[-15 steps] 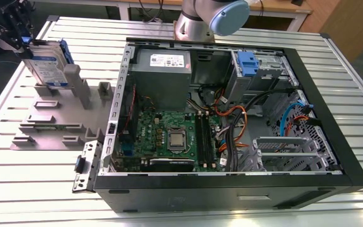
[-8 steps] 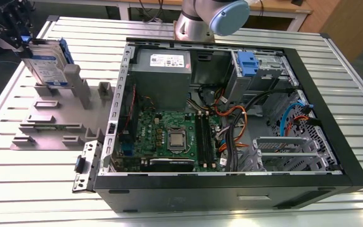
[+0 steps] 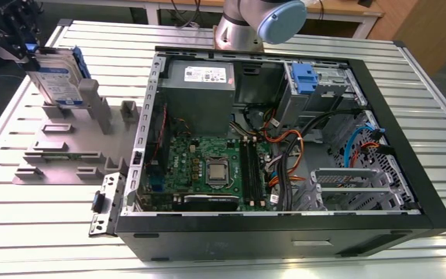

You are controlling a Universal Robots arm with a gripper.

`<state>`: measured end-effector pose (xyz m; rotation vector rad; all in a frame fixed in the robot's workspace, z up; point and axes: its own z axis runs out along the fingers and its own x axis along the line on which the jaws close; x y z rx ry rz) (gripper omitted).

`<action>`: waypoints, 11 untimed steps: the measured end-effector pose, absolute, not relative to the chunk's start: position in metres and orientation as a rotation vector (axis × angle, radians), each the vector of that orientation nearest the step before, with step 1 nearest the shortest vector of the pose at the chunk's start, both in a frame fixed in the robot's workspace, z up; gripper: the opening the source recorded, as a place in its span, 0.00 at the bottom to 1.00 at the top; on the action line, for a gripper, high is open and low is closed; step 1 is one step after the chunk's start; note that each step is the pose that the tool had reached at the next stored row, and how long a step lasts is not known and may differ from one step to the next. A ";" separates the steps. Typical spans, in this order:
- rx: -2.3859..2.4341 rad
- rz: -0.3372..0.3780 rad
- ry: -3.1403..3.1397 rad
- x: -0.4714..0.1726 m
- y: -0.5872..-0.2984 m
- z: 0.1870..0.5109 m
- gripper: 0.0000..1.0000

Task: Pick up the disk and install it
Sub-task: 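Pick up the disk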

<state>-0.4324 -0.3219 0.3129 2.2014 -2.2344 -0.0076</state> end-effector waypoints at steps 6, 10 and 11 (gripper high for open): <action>2.201 -0.008 -2.234 -0.432 -0.322 0.315 0.36; 2.202 -0.007 -2.235 -0.432 -0.322 0.317 0.36; 2.202 -0.007 -2.235 -0.432 -0.322 0.317 0.36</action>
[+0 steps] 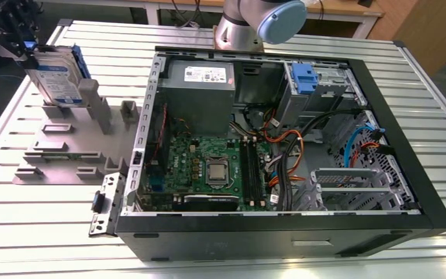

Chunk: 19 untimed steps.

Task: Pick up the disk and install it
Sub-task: 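Pick up the disk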

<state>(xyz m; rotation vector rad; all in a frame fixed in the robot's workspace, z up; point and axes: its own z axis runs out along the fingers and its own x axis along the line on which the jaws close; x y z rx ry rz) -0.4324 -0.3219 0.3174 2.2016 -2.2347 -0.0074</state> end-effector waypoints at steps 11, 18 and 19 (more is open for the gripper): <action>2.201 -0.008 -2.234 -0.432 -0.322 0.321 0.36; 2.201 -0.008 -2.235 -0.432 -0.322 0.325 0.36; 2.201 -0.008 -2.235 -0.432 -0.322 0.325 0.36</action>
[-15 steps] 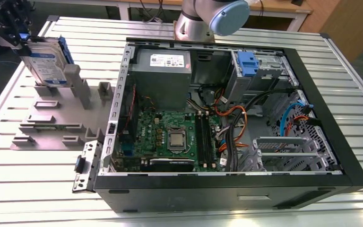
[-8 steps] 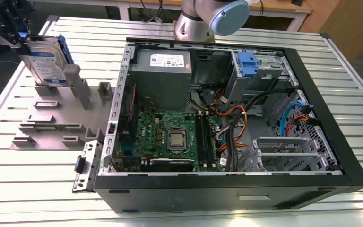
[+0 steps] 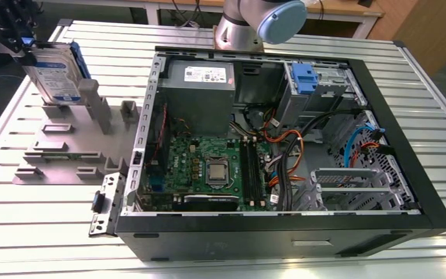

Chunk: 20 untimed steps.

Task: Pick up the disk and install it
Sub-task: 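Pick up the disk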

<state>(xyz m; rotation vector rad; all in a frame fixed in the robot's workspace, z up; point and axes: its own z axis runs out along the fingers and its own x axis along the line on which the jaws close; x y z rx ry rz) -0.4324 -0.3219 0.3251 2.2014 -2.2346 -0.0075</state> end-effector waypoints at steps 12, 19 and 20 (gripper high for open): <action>2.201 -0.008 -2.235 -0.432 -0.322 0.333 0.36; 2.201 -0.008 -2.234 -0.432 -0.322 0.336 0.36; 2.201 -0.008 -2.234 -0.432 -0.322 0.337 0.36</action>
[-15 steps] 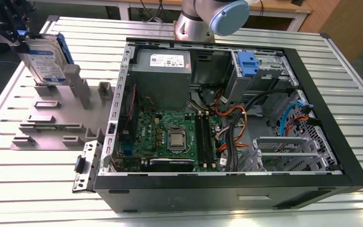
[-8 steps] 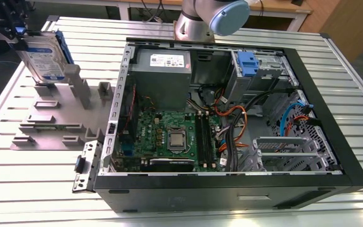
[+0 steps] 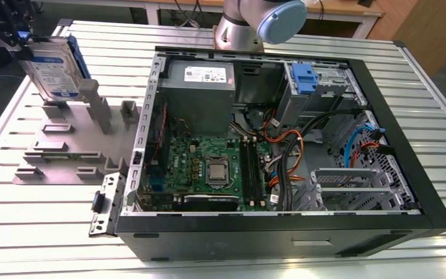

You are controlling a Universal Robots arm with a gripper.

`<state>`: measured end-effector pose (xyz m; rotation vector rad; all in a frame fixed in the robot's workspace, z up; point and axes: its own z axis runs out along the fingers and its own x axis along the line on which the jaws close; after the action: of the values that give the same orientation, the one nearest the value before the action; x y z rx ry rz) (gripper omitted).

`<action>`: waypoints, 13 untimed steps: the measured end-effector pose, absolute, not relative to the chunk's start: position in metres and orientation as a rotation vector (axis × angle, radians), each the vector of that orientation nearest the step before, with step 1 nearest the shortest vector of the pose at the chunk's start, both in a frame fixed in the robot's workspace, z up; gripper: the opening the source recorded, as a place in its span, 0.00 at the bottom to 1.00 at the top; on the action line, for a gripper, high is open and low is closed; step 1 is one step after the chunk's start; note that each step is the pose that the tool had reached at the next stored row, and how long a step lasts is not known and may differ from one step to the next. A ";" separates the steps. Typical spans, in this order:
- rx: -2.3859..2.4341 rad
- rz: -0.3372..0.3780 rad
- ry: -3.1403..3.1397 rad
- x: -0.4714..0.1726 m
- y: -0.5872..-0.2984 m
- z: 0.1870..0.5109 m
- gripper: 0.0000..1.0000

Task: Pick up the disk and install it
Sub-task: 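Pick up the disk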

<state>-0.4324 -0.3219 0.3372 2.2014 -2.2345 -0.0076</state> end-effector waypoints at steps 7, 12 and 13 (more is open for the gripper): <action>2.201 -0.008 -2.235 -0.432 -0.322 0.346 0.36; 2.201 -0.007 -2.235 -0.432 -0.322 0.352 0.36; 2.201 -0.008 -2.234 -0.432 -0.322 0.353 0.36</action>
<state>-0.4324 -0.3219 0.3529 2.2014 -2.2344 -0.0076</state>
